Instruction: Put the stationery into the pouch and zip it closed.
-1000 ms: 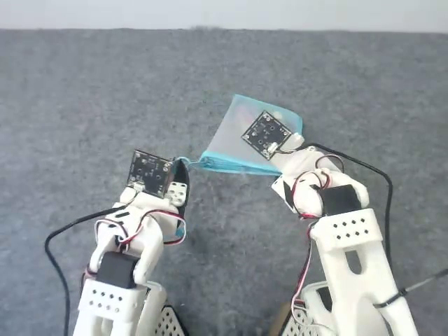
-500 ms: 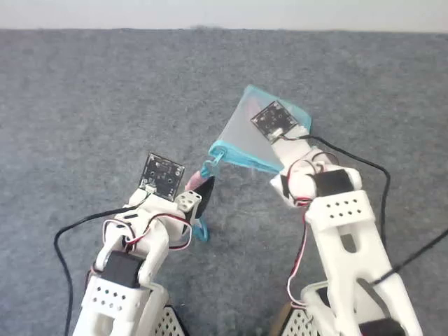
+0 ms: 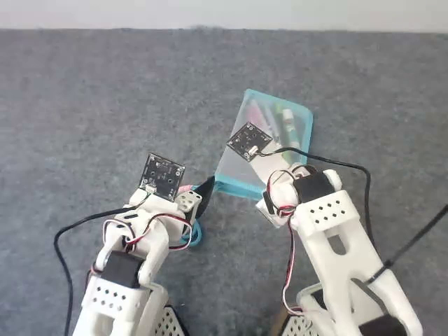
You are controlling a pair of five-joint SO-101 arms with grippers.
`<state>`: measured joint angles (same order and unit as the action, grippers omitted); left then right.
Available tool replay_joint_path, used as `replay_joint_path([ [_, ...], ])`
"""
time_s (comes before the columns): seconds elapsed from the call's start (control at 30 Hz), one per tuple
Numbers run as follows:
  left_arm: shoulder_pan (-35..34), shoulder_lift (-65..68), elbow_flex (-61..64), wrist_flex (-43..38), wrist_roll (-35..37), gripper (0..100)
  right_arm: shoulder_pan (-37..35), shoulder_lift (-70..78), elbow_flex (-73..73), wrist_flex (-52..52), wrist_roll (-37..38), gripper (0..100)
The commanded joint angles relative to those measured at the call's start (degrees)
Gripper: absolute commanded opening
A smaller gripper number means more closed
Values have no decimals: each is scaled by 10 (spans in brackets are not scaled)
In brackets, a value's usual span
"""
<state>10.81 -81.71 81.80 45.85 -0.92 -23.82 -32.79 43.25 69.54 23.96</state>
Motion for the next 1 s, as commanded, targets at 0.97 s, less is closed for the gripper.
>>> replay_joint_path([
  [0.97, -157, 2, -24, -92, 44, 214, 145, -532, 254, -43, -44, 81],
])
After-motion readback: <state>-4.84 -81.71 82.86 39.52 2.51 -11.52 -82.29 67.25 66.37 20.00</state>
